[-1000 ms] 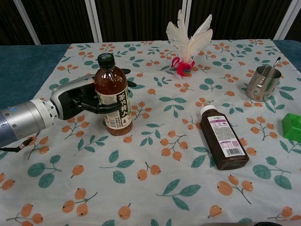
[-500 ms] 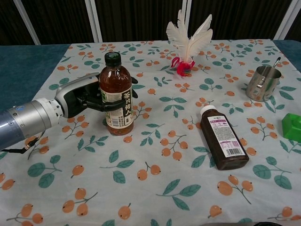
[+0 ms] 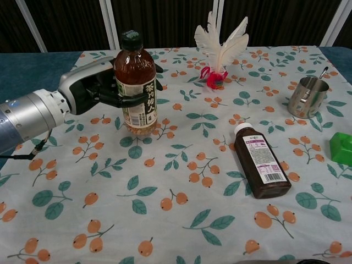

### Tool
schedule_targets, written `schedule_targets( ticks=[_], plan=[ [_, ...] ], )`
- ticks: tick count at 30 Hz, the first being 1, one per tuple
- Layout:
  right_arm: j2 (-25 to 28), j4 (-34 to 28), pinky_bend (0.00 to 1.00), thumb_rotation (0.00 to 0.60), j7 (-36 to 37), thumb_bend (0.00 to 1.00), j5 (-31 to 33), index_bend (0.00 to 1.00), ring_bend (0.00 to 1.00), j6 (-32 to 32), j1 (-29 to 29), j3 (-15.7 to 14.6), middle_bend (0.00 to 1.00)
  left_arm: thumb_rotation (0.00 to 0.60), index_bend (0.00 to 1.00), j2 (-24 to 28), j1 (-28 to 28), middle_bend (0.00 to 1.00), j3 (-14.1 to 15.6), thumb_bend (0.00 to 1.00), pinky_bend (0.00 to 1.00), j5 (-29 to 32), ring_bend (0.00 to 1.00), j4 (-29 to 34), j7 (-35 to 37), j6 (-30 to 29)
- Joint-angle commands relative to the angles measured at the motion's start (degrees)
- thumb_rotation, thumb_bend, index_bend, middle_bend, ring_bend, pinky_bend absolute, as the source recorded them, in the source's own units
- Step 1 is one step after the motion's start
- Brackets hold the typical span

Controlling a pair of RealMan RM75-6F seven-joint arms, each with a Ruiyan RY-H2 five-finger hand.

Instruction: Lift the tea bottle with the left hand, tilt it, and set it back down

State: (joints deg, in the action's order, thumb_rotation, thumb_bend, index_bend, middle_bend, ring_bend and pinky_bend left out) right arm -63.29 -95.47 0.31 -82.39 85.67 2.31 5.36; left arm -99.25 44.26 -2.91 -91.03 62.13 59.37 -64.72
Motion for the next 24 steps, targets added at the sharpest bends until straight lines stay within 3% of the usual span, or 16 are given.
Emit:
schedule_targets(
  ticks=[1, 6, 9, 15, 18, 20, 24],
  plan=[
    [0.02, -0.02, 0.16, 0.600, 0.05, 0.11, 0.11, 0.12, 0.14, 0.00, -0.02, 0.05, 0.08, 0.600, 0.27, 2.52, 0.77, 0.34, -4.14, 0.58, 0.29, 0.49, 0.27, 4.43, -20.54, -3.56],
    [-0.04, -0.02, 0.16, 0.600, -0.09, 0.11, 0.03, 0.12, 0.14, -0.12, 0.05, -0.01, 0.08, 0.600, 0.27, 2.71, 1.17, 0.33, -6.21, 0.58, 0.29, -0.11, 0.27, 4.67, -44.93, -6.44],
    [-0.08, -0.04, 0.16, 0.600, -0.20, 0.11, 0.11, 0.12, 0.14, -0.09, 0.05, 0.03, 0.08, 0.600, 0.26, 2.27, 1.27, 0.33, -6.36, 0.58, 0.29, -1.03, 0.27, 3.46, -55.26, -7.85],
    [-0.16, -0.06, 0.16, 0.600, -0.41, 0.11, 0.21, 0.12, 0.14, -0.15, 0.08, 0.05, 0.08, 0.600, 0.26, 0.65, 1.64, 0.33, -5.55, 0.58, 0.30, -3.95, 0.27, -3.06, -66.86, -10.66],
    [-0.17, 0.01, 0.16, 0.600, -0.47, 0.11, 0.32, 0.12, 0.14, -0.13, 0.08, 0.12, 0.08, 0.600, 0.26, -1.60, 1.39, 0.33, -6.16, 0.58, 0.31, -3.63, 0.27, -5.19, -65.87, -12.66],
    [-0.16, 0.04, 0.16, 0.600, -0.46, 0.11, 0.40, 0.12, 0.14, -0.11, 0.07, 0.15, 0.08, 0.600, 0.26, -1.78, 1.11, 0.33, -6.49, 0.57, 0.31, -1.78, 0.27, -2.47, -59.43, -11.41],
    [-0.22, 0.11, 0.16, 0.600, -0.41, 0.11, 0.49, 0.12, 0.14, -0.15, 0.10, 0.21, 0.08, 0.600, 0.26, 2.97, 1.12, 0.32, -8.68, 0.57, 0.31, 4.49, 0.27, 11.23, -42.90, -4.71]
  ],
)
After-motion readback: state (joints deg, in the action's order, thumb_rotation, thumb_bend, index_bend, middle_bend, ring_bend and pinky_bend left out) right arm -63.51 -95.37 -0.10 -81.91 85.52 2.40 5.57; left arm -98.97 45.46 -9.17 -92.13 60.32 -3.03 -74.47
